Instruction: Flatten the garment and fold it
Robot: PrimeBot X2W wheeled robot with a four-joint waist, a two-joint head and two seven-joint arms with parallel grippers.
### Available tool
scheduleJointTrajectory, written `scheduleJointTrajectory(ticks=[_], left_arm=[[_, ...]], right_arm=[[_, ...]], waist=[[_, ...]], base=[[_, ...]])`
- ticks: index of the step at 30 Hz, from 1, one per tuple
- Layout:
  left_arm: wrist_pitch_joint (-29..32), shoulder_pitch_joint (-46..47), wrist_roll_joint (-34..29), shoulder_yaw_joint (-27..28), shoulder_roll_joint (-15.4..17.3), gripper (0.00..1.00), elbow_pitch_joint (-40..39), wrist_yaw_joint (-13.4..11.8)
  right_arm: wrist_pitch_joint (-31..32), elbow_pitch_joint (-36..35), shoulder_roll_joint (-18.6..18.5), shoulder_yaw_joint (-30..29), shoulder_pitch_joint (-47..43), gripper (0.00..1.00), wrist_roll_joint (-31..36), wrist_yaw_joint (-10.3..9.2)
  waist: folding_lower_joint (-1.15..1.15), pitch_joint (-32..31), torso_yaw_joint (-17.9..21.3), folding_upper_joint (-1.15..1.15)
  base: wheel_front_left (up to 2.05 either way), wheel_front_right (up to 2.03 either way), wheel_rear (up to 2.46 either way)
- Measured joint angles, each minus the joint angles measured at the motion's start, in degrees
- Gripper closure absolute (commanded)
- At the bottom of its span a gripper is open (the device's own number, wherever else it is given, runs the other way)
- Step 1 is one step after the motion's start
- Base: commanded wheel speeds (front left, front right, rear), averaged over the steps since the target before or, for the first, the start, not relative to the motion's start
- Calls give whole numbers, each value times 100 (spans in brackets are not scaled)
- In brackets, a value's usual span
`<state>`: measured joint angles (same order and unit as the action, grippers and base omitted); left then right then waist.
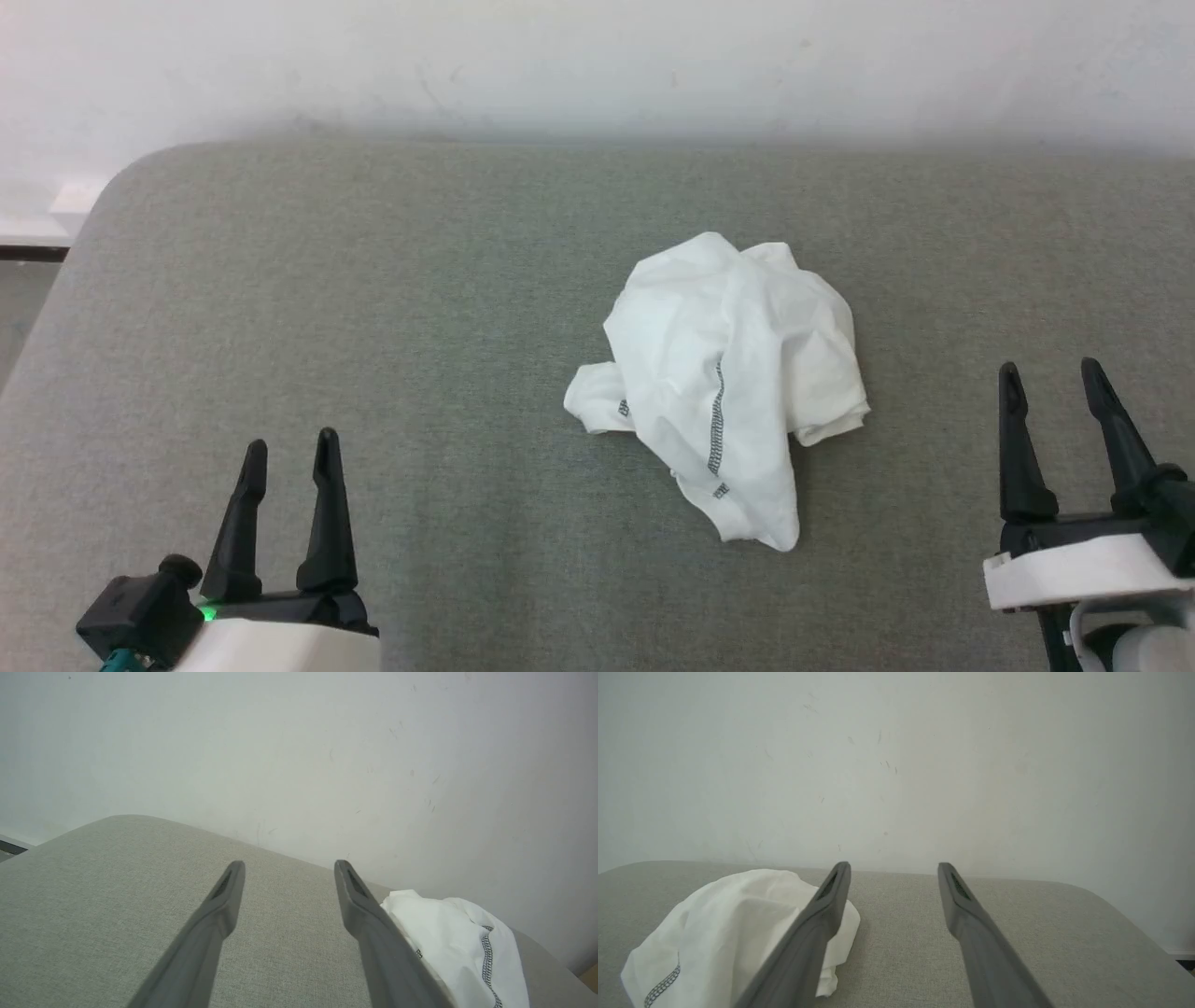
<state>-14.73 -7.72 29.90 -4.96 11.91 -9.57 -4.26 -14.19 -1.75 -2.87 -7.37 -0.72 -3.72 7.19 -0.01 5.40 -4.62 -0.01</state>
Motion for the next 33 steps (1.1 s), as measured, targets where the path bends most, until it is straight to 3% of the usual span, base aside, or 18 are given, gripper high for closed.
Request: scheduleJointTrajectory(ticks=[8, 13, 17, 21, 28, 33], left_arm=[[0, 147, -442, 355, -499, 0, 138, 577], [0, 255, -524, 480, -668, 0, 236, 801], [0, 447, -524, 468, -765, 0, 365, 934], [0, 671, -522, 377, -827, 0, 545, 1031], [0, 872, -512, 256, -869, 0, 791, 1085], [0, 947, -481, 258, -870, 0, 899, 1126]], right_arm=[[1003, -156, 0, 119, 862, 0, 185, 0], [2379, -172, -29, 486, 2002, 0, 385, 1], [3626, 310, -356, 658, 2776, 0, 235, 1], [4602, 922, -389, 594, 3167, 0, -9, 0], [5239, 1828, -381, 325, 3266, 0, 22, -1], [5297, 2335, -320, 203, 3266, 0, 114, -1]], waist=[[1, 166, -185, 0], [1, 413, -241, 0], [1, 667, -304, 0], [2, 910, -420, 0], [2, 1177, -778, 0], [1, 1324, -992, 0]], base=[[0, 0, 0], [0, 0, 0], [0, 0, 0], [0, 0, 0], [0, 0, 0], [0, 0, 0]])
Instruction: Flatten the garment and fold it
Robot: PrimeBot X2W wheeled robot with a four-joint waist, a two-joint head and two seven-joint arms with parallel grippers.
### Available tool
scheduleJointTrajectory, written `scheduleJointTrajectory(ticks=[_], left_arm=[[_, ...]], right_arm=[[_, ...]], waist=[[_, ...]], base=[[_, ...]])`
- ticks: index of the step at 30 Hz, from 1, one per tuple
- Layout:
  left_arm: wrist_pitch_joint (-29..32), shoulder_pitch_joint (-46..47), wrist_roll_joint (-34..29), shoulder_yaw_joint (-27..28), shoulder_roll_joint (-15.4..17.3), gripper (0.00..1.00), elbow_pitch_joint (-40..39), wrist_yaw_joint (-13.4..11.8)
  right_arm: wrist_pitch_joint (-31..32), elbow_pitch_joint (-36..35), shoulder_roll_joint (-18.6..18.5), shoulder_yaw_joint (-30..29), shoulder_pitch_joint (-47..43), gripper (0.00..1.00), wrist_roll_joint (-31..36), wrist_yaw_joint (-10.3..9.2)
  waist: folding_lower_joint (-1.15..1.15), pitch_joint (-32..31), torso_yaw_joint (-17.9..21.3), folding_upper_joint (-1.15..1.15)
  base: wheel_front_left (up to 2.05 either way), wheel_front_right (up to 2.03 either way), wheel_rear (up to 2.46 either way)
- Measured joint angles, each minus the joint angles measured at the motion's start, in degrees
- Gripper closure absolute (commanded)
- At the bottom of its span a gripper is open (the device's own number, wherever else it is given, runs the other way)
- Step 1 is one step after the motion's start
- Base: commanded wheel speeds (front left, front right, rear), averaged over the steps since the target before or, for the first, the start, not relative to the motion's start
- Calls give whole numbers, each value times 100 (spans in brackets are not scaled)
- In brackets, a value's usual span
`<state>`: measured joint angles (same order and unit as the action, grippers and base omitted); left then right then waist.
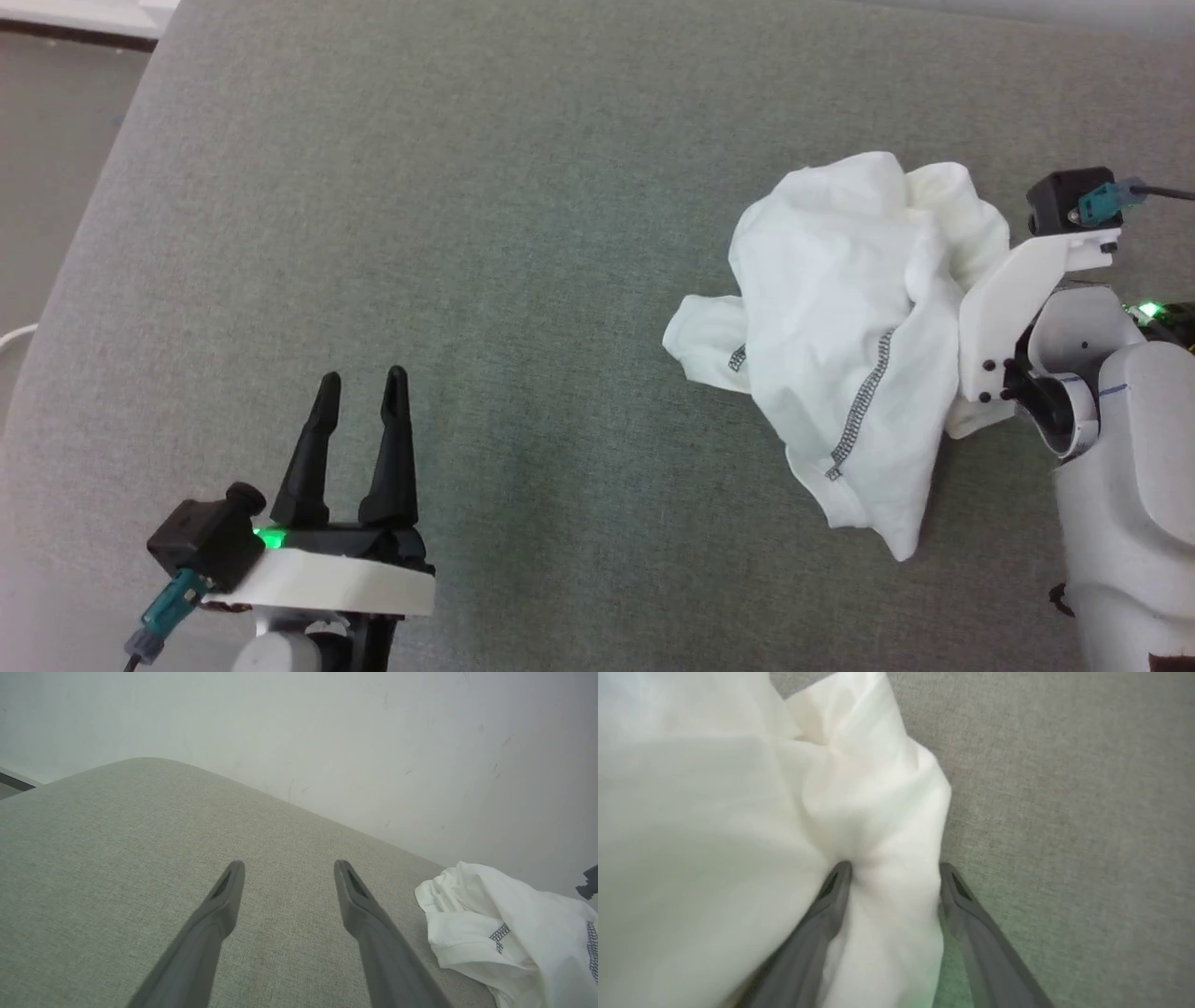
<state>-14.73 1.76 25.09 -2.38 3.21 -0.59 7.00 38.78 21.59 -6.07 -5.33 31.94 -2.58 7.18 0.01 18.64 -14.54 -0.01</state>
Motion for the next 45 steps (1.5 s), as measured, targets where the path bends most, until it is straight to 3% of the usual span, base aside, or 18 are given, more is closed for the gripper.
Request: scheduleJointTrajectory(ticks=[1, 3, 13, 19, 23, 26, 29, 34, 35, 36, 40, 45], left_arm=[[0, 2, 7, 3, 0, 0, 20, 0], [0, 21, 7, -2, -1, 0, 56, 1], [0, 97, 21, 132, -9, 0, 118, 4], [0, -156, 3, 246, -14, 0, 77, 5], [0, -332, 3, 275, -19, 0, 11, 0], [0, -428, 4, 285, -20, 0, -42, -8], [0, -497, 7, 278, -20, 0, -64, -25], [0, -510, 5, 266, -22, 0, -62, -25], [0, -510, 1, 267, -22, 0, -60, -25], [0, -509, -19, 268, -21, 0, -59, -25], [0, -507, -60, 282, -22, 0, -52, -25], [0, -504, -100, 276, -22, 0, -32, -24]], right_arm=[[-3, 59, 32, -36, 3, 0, -9, 0], [-29, 143, 59, -137, 56, 100, -56, 0], [-955, 142, 132, -81, 233, 100, -180, 35], [-1122, -789, -378, -175, 444, 100, -278, 36], [-922, -1572, -789, -642, 396, 100, -213, 36], [-605, -2036, -998, -1014, -60, 100, -36, 36], [-434, -2191, -964, -1523, -971, 100, 80, 36], [-439, -2131, -402, -2159, -2526, 100, 274, 35], [-517, -2082, -244, -2213, -2713, 61, 287, 35], [-600, -2040, -133, -2203, -2846, 0, 316, 35], [-980, -1992, 100, -2160, -2910, 0, 313, 36], [-1127, -2497, 115, -1604, -2505, 0, 80, 36]], waist=[[0, 29, -24, 0], [-2, 82, -60, 0], [0, -34, 98, 0], [-1, -467, 315, 0], [-2, -758, 483, 0], [-2, -895, 631, 0], [-2, -961, 768, 0], [-2, -937, 855, 0], [-1, -920, 860, 0], [-1, -907, 867, 0], [-1, -888, 916, 0], [-1, -954, 948, 0]], base=[[0, 0, 0], [0, 0, 0], [0, 0, 0], [0, 0, 0], [0, 0, 0], [0, 0, 0], [0, 0, 0], [0, 0, 0], [0, 0, 0], [0, 0, 0], [0, 0, 0], [0, 0, 0]])
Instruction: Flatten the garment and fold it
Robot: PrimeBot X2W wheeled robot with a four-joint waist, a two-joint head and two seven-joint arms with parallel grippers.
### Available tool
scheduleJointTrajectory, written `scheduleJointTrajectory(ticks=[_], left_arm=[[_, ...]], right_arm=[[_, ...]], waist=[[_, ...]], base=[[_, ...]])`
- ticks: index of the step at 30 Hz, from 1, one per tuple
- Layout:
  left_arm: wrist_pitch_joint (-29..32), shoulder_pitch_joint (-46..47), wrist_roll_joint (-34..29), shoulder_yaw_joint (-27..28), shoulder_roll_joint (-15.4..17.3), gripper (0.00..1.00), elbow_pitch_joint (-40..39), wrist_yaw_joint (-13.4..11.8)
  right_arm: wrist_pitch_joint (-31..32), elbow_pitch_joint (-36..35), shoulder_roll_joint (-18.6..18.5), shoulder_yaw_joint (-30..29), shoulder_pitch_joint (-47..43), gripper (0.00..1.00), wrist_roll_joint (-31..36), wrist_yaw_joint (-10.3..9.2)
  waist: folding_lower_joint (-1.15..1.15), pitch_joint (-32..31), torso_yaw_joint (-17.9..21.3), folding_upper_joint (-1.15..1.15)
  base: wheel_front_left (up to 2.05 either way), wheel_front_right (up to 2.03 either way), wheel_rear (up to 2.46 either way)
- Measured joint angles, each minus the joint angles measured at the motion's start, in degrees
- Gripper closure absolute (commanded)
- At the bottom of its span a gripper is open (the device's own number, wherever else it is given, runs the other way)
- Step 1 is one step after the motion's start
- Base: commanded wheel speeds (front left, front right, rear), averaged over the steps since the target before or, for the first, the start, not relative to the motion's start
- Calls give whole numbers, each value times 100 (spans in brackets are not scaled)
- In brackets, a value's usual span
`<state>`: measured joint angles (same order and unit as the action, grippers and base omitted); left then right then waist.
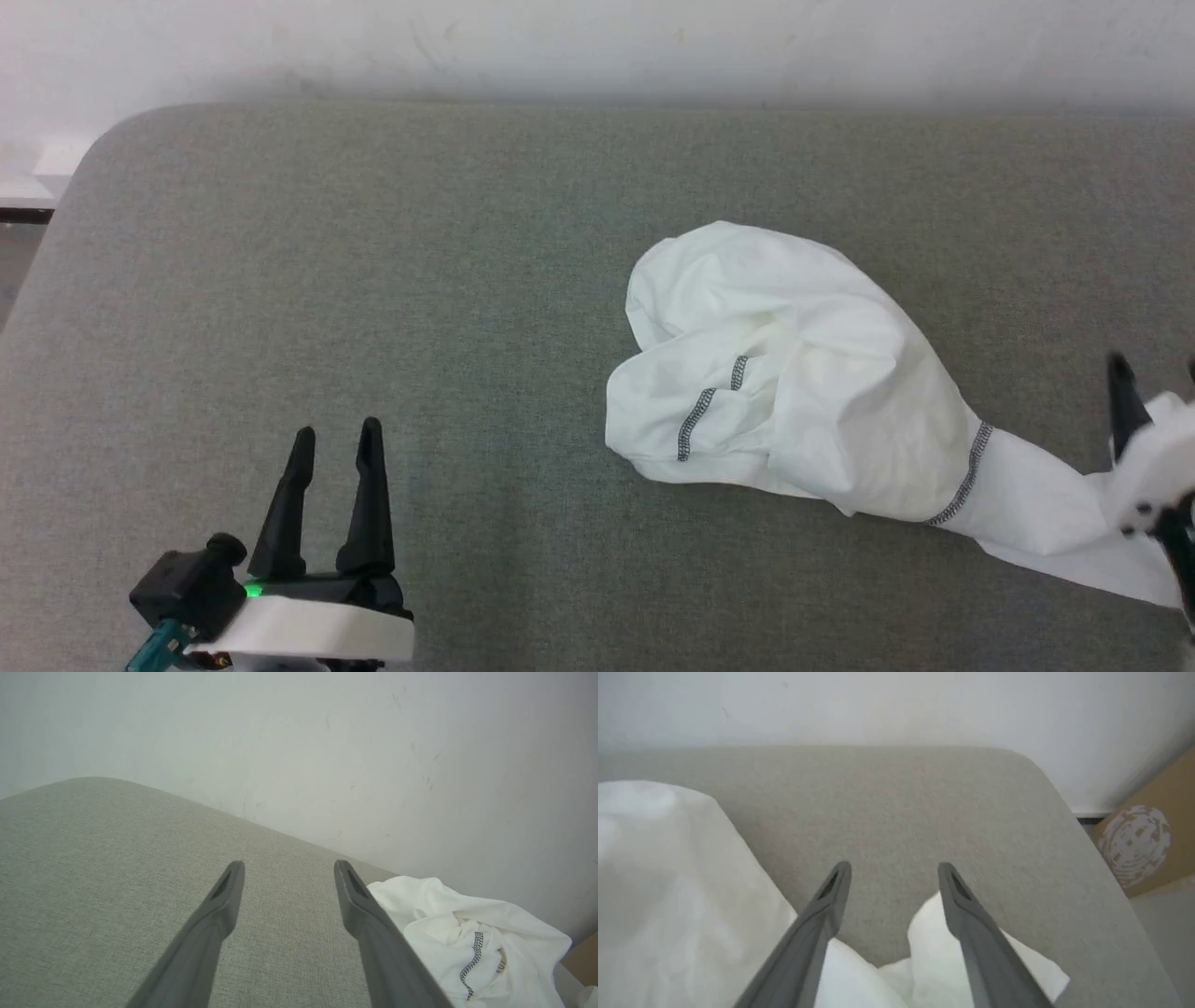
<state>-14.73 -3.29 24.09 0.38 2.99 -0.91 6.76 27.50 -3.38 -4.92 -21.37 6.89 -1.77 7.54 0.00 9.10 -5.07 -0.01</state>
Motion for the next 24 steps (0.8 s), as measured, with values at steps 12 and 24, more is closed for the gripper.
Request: scheduleJointTrajectory(ticks=[12, 24], left_arm=[[0, 38, 126, -164, -1, 0, 76, -1], [0, 250, 300, -257, -1, 0, 243, -1]], right_arm=[[1122, 116, -359, 1961, 1361, 0, -638, 0], [1544, 1327, -648, 2685, 1635, 100, -689, 0]], waist=[[0, 92, -349, 1], [1, 326, -988, 1]], base=[[0, 0, 0], [0, 0, 0]])
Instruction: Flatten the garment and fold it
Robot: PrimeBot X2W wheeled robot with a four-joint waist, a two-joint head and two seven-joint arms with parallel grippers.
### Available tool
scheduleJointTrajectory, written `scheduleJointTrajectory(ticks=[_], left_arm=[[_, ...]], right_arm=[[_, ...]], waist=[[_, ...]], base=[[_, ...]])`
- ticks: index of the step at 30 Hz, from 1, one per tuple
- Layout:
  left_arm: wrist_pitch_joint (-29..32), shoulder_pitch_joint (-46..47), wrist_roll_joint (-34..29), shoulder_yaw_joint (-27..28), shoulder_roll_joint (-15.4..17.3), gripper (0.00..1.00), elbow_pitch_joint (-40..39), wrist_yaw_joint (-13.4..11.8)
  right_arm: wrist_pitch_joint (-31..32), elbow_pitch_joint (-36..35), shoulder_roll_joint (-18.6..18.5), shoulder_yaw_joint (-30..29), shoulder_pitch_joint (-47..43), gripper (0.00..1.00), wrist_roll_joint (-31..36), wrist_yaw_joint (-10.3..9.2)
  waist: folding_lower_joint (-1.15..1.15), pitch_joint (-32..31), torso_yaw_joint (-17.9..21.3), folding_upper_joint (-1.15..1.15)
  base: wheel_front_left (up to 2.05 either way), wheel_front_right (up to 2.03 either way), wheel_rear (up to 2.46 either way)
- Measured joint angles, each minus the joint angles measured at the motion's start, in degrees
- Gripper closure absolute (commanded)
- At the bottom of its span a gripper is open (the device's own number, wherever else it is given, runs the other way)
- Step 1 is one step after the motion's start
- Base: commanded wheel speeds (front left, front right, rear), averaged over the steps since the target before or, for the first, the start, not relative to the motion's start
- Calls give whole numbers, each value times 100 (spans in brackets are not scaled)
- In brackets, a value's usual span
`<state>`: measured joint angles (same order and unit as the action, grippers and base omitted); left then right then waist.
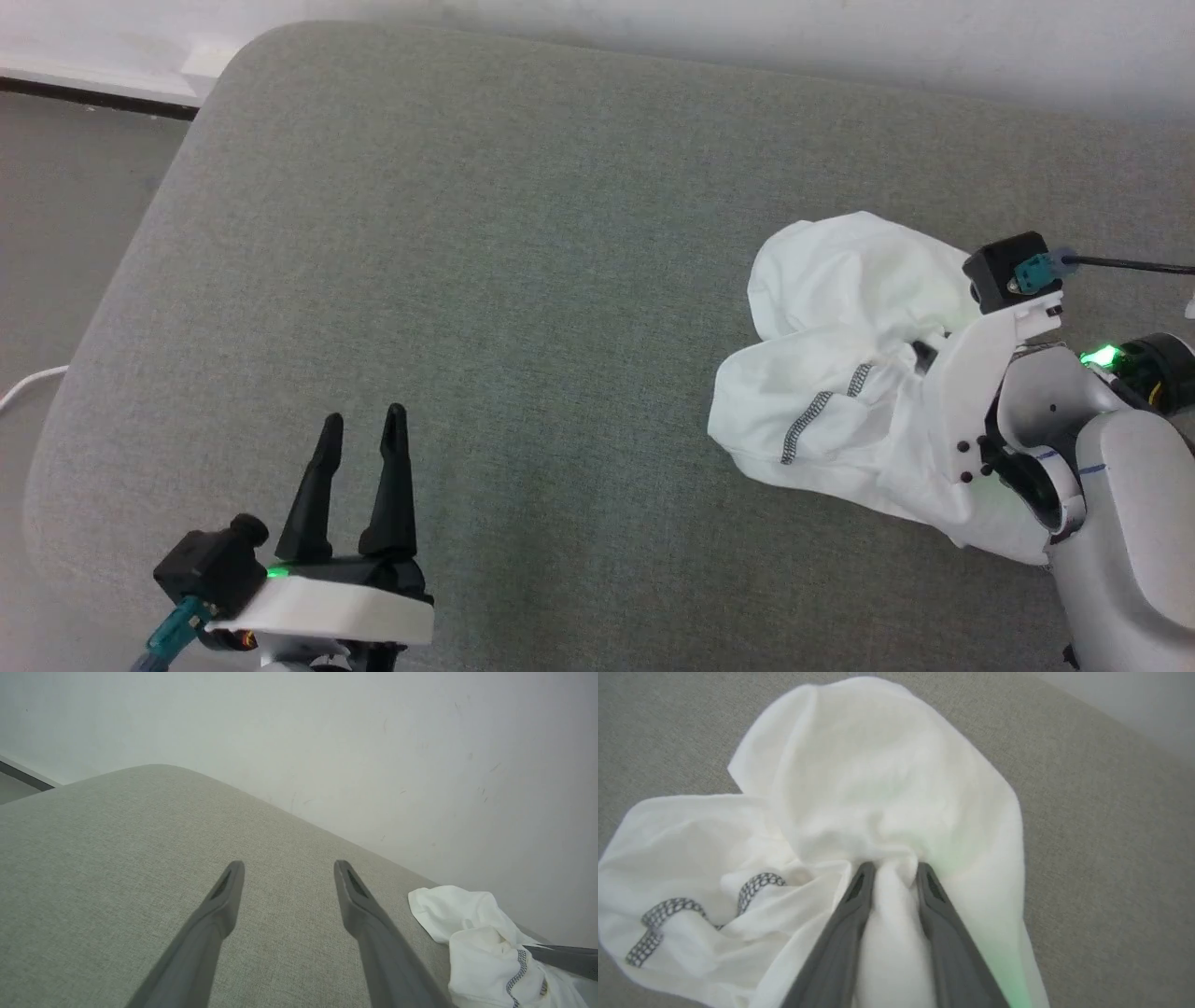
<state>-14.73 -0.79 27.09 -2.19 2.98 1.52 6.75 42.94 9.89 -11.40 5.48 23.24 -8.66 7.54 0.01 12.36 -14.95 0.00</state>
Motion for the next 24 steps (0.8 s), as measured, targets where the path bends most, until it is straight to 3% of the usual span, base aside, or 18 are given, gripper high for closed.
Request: scheduleJointTrajectory(ticks=[9, 13, 19, 24], left_arm=[[0, -85, 1, 26, 1, 0, 22, -82], [0, -110, -4, 24, 1, 0, -38, -83], [0, 59, -1, -10, 0, 0, -54, -74], [0, 346, 66, -85, -1, 0, 36, -24]], right_arm=[[-849, 36, -109, -27, 607, 100, 49, 0], [-883, -19, -475, -140, 1177, 100, 218, 0], [-982, 213, -1256, -459, 1908, 100, 1138, 0], [-826, 829, -1133, -500, 1944, 100, 1418, 0]], waist=[[-1, -265, 17, 0], [-1, -324, 169, 0], [-1, -87, 246, 0], [0, 277, 198, 0]], base=[[0, 0, 0], [0, 0, 0], [0, 0, 0], [0, 0, 0]])
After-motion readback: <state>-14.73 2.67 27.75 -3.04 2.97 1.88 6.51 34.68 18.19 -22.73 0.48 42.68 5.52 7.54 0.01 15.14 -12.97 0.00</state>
